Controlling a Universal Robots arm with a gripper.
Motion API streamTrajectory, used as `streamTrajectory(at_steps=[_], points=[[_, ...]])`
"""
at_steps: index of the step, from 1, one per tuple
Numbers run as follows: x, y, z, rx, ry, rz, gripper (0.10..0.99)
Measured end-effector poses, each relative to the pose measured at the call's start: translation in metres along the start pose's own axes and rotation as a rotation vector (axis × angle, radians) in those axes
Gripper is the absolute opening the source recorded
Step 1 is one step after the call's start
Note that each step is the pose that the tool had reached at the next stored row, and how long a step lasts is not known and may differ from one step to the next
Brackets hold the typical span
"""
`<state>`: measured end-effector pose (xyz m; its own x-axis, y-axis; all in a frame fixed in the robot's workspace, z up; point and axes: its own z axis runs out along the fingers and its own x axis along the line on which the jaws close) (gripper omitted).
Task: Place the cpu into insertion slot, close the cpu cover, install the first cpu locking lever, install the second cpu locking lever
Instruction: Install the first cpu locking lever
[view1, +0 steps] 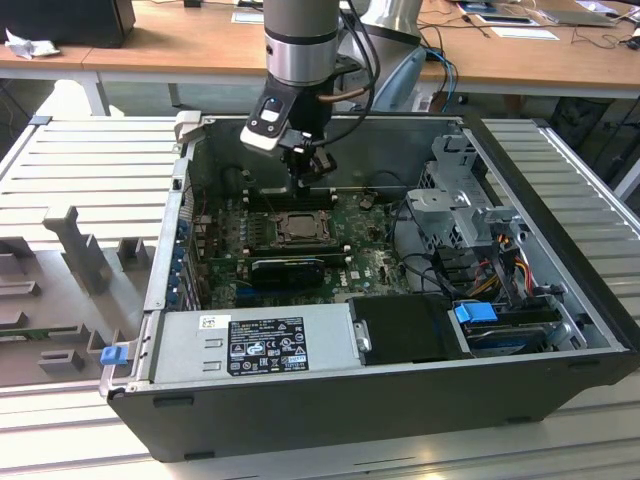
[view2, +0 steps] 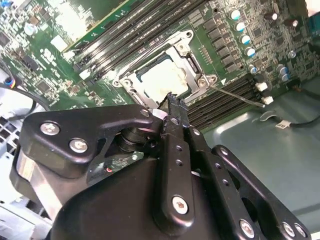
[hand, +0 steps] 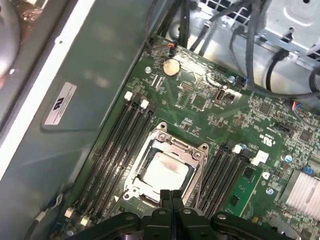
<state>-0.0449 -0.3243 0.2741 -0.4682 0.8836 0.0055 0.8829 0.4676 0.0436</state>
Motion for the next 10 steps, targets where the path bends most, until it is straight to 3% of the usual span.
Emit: streamTrajectory(at_steps=[8,10], points=[[0.0000,0.0000,0.0000,0.001,0.0067,-0.154,0.106],[0.0000,0.0000,0.0000,0.001,0.0074,-0.171,0.106]])
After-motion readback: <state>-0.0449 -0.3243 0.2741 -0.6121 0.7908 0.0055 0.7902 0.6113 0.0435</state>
